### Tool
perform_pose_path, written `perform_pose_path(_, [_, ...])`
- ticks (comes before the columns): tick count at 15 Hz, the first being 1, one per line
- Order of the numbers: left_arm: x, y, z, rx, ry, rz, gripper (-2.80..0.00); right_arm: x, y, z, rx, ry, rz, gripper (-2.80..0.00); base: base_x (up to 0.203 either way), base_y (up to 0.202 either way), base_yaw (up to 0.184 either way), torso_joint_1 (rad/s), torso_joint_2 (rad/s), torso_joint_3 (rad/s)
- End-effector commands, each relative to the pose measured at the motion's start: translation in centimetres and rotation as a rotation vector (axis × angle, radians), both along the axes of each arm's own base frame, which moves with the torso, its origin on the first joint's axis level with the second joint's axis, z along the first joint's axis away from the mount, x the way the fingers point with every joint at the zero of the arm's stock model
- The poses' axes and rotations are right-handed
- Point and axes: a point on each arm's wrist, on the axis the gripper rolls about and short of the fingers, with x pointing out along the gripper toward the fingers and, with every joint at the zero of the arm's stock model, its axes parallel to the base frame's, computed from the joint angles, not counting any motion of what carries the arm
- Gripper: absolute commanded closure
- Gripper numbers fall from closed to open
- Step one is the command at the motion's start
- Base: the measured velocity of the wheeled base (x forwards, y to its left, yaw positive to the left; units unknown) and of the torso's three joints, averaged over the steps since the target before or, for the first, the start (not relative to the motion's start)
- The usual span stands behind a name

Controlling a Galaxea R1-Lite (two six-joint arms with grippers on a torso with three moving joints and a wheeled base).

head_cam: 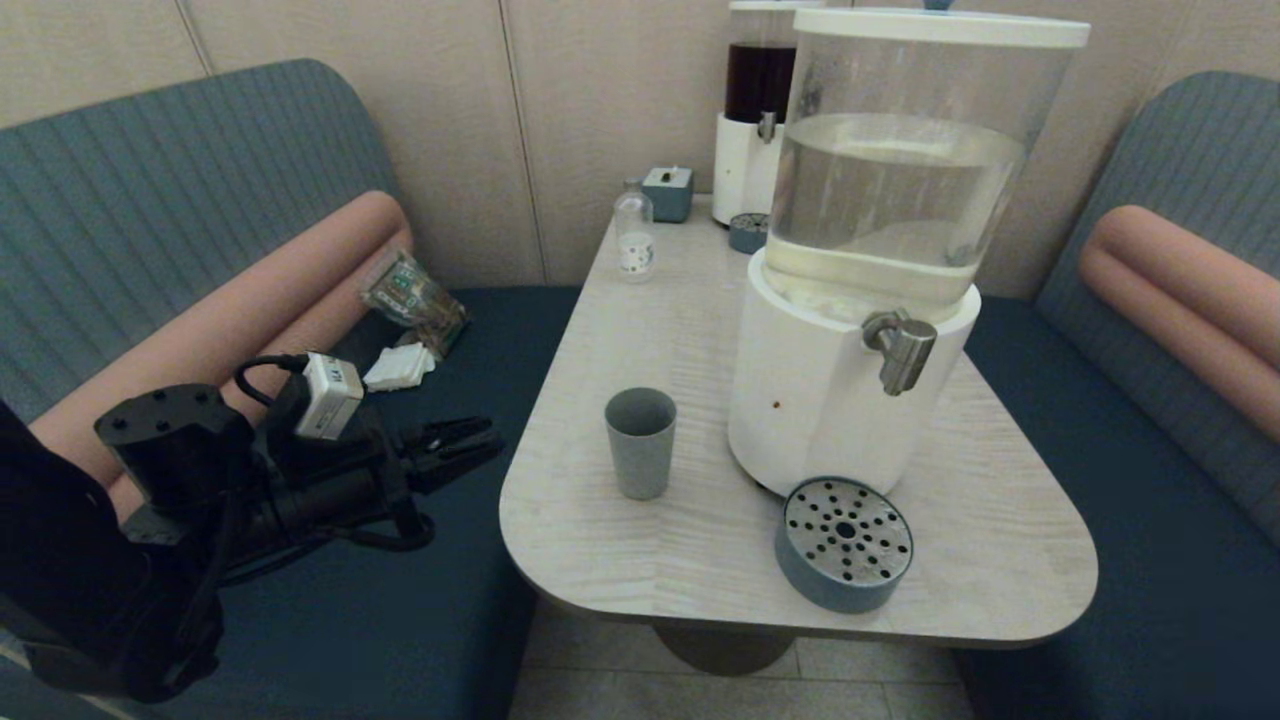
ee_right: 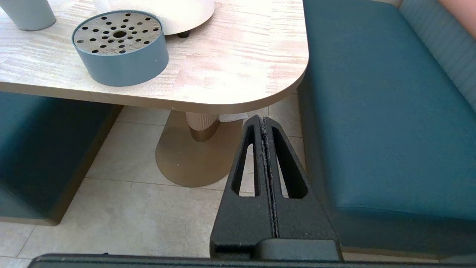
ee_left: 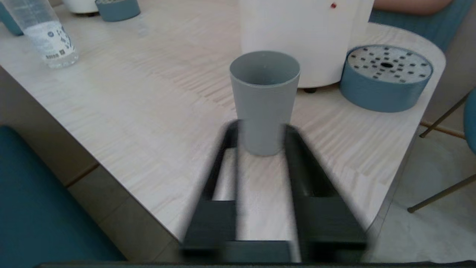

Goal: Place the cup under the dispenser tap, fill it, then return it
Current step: Pick up the cup

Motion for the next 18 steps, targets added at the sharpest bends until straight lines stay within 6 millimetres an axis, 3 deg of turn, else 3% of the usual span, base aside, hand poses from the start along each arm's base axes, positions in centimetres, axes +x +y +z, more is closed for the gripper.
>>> perform_pose_path(1, [0.1,0.0,-0.3,0.001,0.005,-0.007,-2.80,0.0,0.0,0.0,0.000,0.000,0.000,0.00,0.000,0.000,0.000,0.000,0.00,0.000])
perform_pose_path(4, [0.9,0.0,-1.2,0.001,0.027,-0.007,-2.80,0.0,0.0,0.0,0.000,0.001,0.000,0.00,0.000,0.000,0.000,0.000,0.00,0.000])
perform_pose_path(6, [2.5,-0.1,-2.1,0.000,0.031,-0.010,-2.80,0.0,0.0,0.0,0.000,0.000,0.000,0.00,0.000,0.000,0.000,0.000,0.00,0.000])
perform_pose_path(13, [6.7,-3.7,-7.1,0.003,0.097,-0.156,-2.80,0.0,0.0,0.0,0.000,0.000,-0.002,0.00,0.000,0.000,0.000,0.000,0.00,0.000])
perform_pose_path(18, [8.2,-4.9,-8.6,0.006,0.092,-0.206,-2.80,0.0,0.0,0.0,0.000,0.000,0.000,0.00,0.000,0.000,0.000,0.000,0.00,0.000])
